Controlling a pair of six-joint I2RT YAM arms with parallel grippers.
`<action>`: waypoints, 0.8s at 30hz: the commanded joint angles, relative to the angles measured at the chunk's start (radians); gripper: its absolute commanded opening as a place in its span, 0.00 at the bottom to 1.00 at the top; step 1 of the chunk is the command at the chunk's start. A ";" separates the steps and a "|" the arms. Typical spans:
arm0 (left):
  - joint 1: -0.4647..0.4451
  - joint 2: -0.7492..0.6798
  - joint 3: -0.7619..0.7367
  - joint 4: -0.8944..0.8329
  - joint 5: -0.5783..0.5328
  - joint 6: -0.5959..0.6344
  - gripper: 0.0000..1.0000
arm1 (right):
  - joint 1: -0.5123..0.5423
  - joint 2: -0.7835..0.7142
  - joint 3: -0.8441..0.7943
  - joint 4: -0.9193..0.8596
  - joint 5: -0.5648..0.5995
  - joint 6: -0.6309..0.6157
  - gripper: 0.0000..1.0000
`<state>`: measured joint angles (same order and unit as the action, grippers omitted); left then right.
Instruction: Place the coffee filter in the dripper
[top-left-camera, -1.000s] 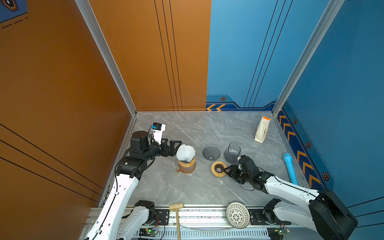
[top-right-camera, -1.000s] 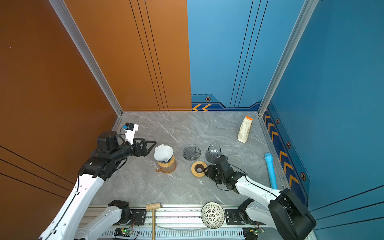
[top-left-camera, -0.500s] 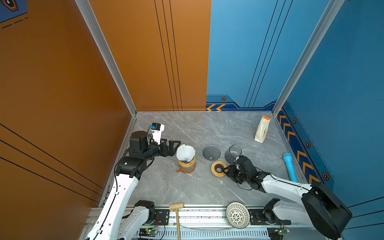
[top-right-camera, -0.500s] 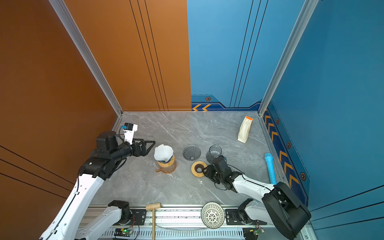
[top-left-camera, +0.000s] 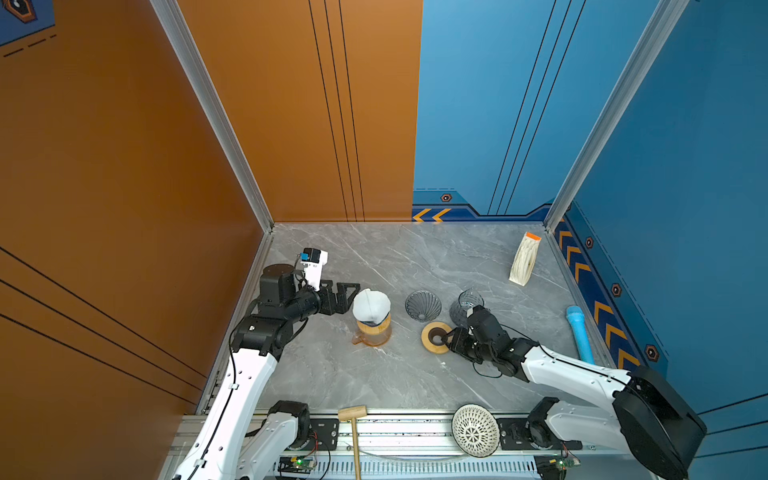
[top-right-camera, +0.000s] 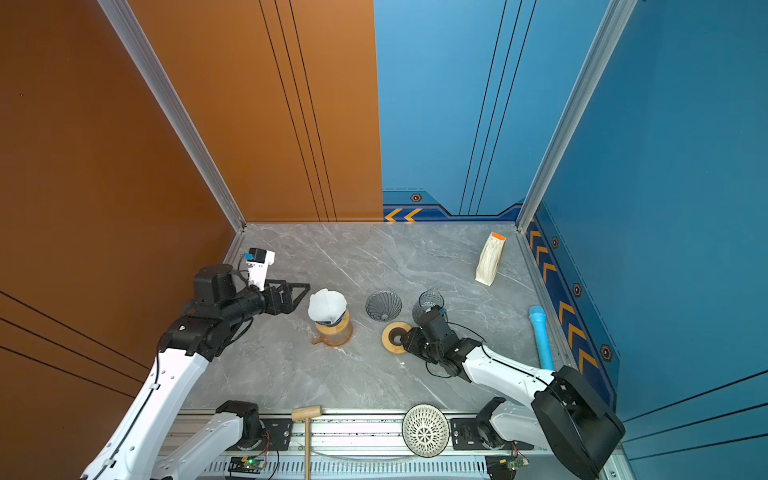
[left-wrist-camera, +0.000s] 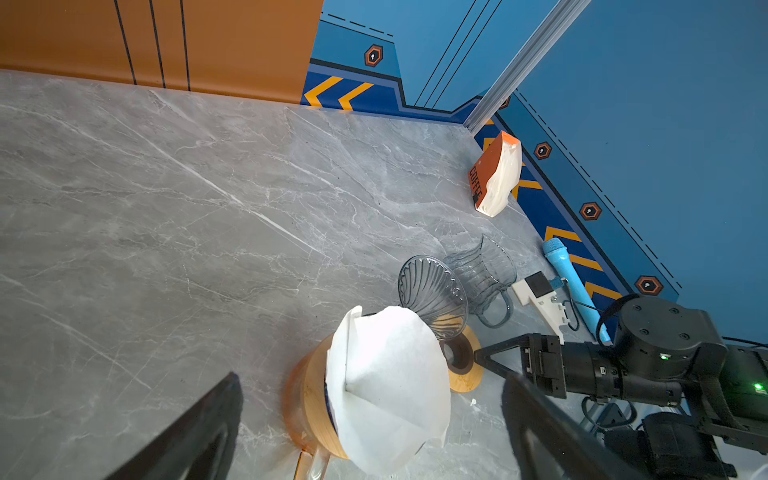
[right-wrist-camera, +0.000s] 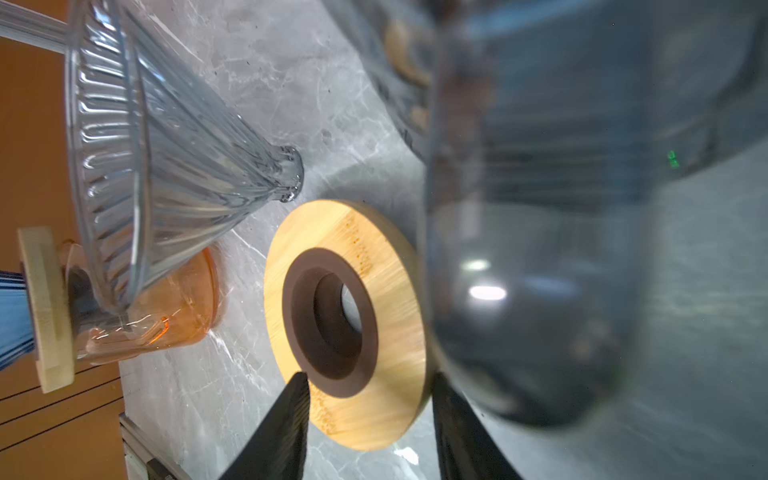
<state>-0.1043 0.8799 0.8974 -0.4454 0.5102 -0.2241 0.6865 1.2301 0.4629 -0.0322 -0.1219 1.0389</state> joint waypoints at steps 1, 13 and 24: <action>0.013 -0.022 -0.016 -0.016 0.011 0.023 0.98 | 0.008 0.041 0.043 -0.066 0.039 -0.027 0.47; 0.038 -0.033 -0.028 -0.022 0.029 0.025 0.98 | 0.062 0.107 0.077 -0.048 0.085 0.000 0.43; 0.047 -0.030 -0.029 -0.022 0.036 0.028 0.98 | 0.059 0.139 0.109 -0.069 0.115 0.001 0.45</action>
<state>-0.0654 0.8597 0.8833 -0.4461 0.5240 -0.2237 0.7460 1.3468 0.5415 -0.0628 -0.0280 1.0367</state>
